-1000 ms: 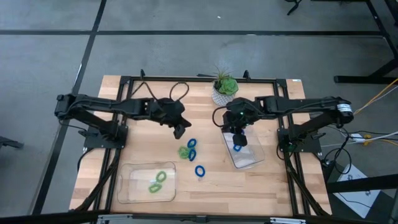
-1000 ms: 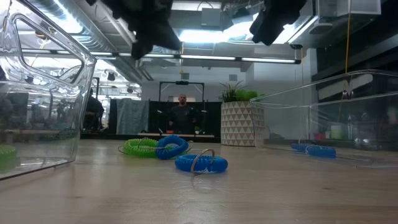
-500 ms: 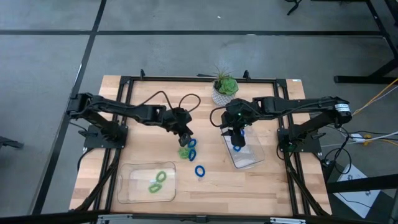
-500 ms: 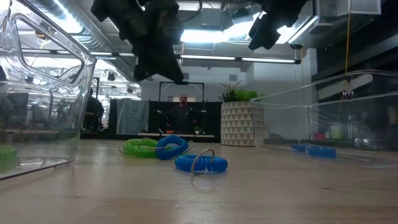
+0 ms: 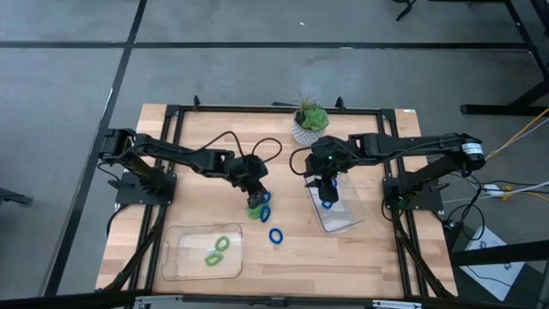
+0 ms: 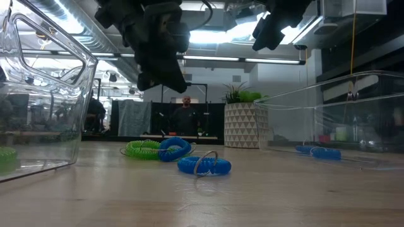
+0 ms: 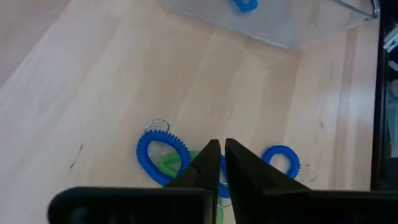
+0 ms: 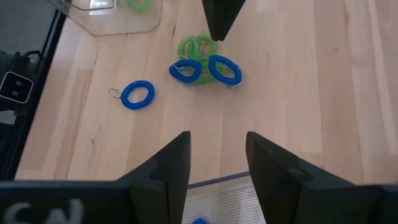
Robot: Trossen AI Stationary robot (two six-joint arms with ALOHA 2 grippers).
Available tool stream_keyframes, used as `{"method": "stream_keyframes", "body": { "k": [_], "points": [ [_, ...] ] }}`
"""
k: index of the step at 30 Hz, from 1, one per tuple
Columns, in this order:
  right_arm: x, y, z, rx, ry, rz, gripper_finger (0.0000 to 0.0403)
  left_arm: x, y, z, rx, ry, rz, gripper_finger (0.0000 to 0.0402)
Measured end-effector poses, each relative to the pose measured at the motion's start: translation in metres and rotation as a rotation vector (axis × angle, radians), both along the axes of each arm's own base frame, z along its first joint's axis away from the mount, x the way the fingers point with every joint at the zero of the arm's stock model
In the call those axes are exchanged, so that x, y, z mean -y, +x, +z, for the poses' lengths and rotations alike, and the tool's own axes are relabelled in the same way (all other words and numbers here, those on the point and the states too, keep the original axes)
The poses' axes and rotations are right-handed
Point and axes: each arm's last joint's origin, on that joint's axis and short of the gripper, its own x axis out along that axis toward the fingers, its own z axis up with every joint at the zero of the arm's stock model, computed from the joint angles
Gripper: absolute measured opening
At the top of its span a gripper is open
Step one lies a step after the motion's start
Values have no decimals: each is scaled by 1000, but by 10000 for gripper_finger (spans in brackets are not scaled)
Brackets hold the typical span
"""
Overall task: Sort spring keychains
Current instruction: Put the blue spring keychain into the right transparent bin
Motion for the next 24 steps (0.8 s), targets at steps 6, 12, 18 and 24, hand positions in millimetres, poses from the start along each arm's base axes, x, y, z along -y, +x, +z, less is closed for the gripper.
{"method": "stream_keyframes", "body": {
  "k": [6,12,18,24],
  "points": [
    [0,0,0,-2,3,-1,155,0,0,0,14,87,-96,20],
    [0,-2,-2,-25,11,5,155,0,2,-7,-12,97,-110,43],
    [0,-4,-2,-46,25,-12,155,2,10,-32,-80,54,-145,80],
    [-1,-4,-2,-60,93,-43,155,-3,17,-33,-18,68,-198,95]
  ]
}}
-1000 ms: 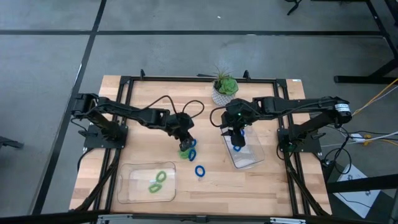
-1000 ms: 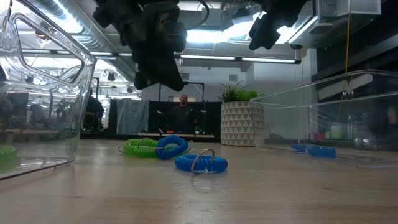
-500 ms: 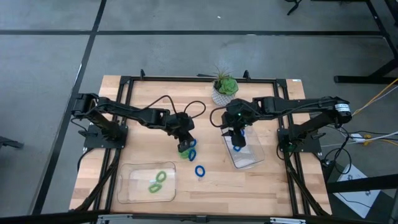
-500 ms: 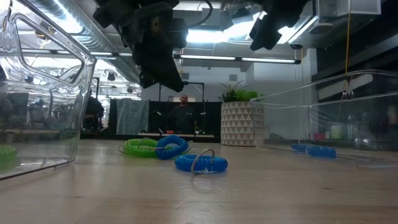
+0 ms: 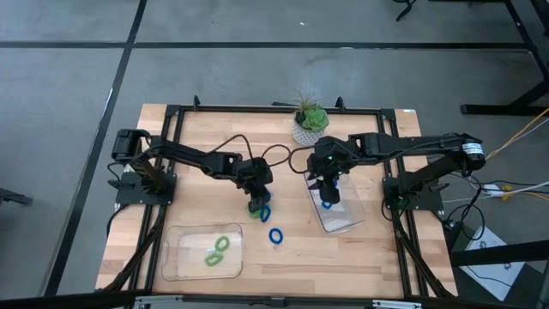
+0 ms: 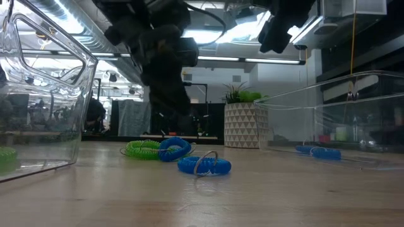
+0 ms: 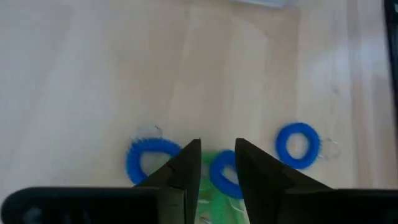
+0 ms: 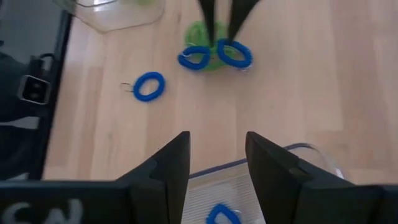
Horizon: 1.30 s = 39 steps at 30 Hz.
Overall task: Sort spring keychains
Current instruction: Put the blue spring keychain into the right transparent bin
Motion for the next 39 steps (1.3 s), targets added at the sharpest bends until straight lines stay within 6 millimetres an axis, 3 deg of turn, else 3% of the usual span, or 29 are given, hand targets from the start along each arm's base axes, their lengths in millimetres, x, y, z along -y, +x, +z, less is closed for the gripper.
{"method": "stream_keyframes", "body": {
  "k": [5,19,25,34,39],
  "points": [
    [-1,0,0,-1,41,22,155,0,-1,-4,-25,29,-12,93],
    [-1,0,0,2,38,23,155,14,3,-41,-168,42,-17,103],
    [-1,0,1,4,36,23,155,18,4,-42,-168,77,9,89],
    [-1,0,1,6,28,19,155,18,0,-36,-172,74,36,28],
    [-1,0,1,13,9,29,155,17,-4,-28,-178,74,38,16]
  ]
}}
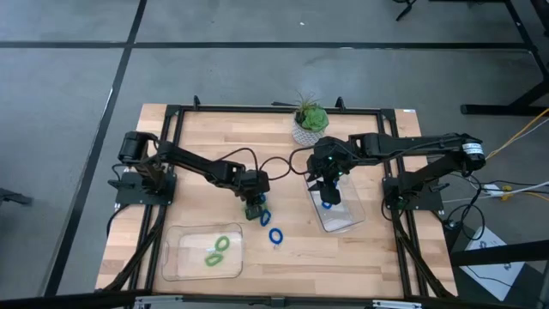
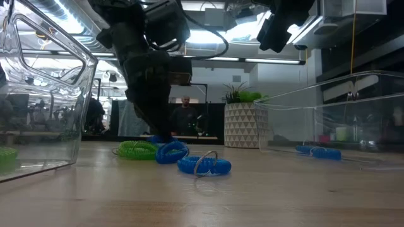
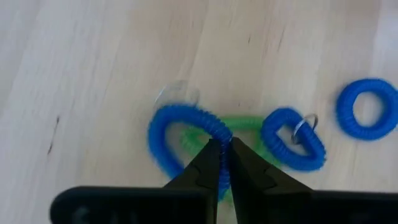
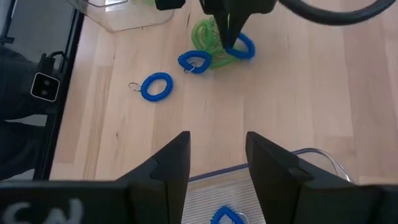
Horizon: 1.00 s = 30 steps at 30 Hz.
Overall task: Sort spring keychains
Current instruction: Put the blue spring keychain into the right transparent bin
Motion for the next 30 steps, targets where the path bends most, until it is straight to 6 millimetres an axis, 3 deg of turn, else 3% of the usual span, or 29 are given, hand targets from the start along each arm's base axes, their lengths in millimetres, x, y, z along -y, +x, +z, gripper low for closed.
{"method": "stream_keyframes", "body": {
  "k": [7,21,30],
  "points": [
    [1,1,0,8,-23,-15,155,-4,-5,22,62,4,38,16],
    [4,13,12,192,-162,9,155,-30,-41,114,389,-13,224,11],
    [13,15,15,242,-147,-20,155,-33,-49,151,647,-47,252,10]
  ]
}}
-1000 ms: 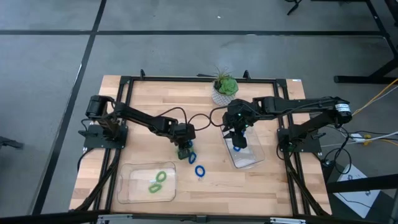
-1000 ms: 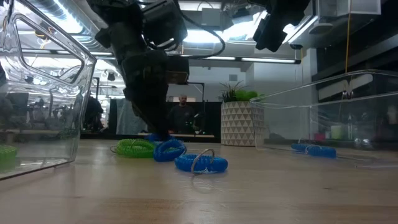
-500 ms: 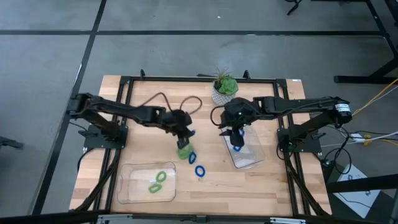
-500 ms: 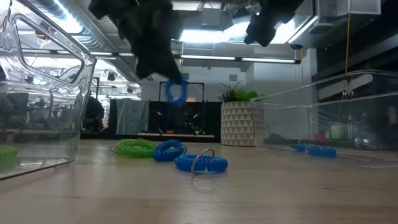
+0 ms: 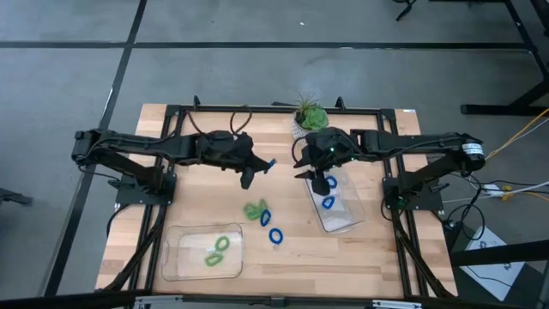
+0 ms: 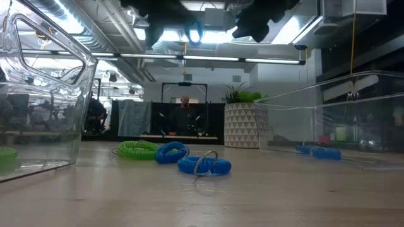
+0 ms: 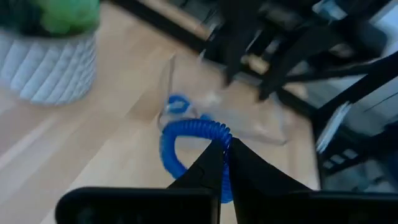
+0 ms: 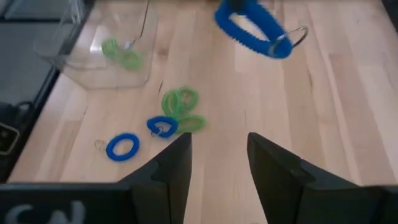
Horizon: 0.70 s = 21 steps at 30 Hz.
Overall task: Sort spring keychains
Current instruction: Put the blue spring keychain into the right transparent bin
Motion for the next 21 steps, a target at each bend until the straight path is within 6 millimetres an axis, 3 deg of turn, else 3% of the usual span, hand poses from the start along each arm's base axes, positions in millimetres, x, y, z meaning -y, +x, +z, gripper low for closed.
{"method": "stream_keyframes", "body": {
  "k": [10,21],
  "points": [
    [31,7,19,222,207,39,155,3,7,22,239,-37,-88,10],
    [35,14,46,493,266,24,155,3,7,49,521,-5,-106,10]
  ]
}}
